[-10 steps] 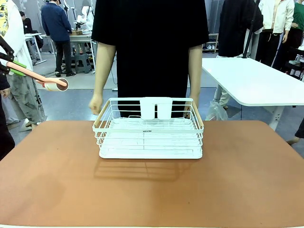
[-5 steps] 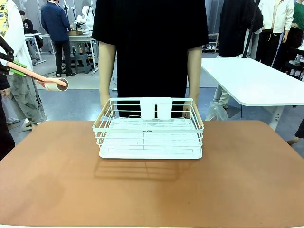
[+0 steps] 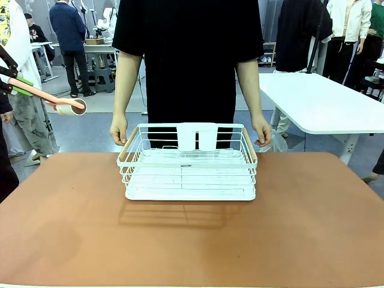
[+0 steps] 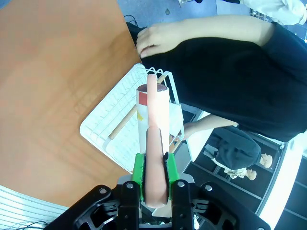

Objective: Clean the table.
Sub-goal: Clean the table with the Lint Roller when the human lifts the Dish drying rack.

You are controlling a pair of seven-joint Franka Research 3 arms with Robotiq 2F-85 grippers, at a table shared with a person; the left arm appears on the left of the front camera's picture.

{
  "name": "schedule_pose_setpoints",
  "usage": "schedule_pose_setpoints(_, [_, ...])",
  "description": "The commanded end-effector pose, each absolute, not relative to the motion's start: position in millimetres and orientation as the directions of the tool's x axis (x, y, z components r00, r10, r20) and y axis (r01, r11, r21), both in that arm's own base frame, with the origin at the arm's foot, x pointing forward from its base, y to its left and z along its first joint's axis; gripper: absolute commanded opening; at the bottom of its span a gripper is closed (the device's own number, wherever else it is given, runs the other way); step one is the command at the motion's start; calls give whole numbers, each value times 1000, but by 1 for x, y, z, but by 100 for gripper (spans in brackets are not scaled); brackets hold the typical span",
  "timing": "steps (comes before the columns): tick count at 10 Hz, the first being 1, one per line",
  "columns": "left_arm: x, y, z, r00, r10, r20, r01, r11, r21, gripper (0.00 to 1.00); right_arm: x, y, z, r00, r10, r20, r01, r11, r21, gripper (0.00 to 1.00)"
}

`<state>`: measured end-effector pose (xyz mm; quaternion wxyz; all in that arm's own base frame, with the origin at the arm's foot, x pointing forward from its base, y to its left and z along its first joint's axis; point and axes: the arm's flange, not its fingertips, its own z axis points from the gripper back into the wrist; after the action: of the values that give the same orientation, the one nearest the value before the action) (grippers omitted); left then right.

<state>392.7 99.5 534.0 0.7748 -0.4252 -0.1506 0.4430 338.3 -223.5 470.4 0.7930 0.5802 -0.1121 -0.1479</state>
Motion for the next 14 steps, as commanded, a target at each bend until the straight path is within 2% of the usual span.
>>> schedule_pose_setpoints(1, [392,100,535,562,815,-142,-557,246,-793,0,337,-223,473,932,-362,15,92,276,957,100])
schedule_pose_setpoints(14, [392,100,535,562,815,-142,-557,246,-793,0,337,-223,473,932,-362,15,92,276,957,100])
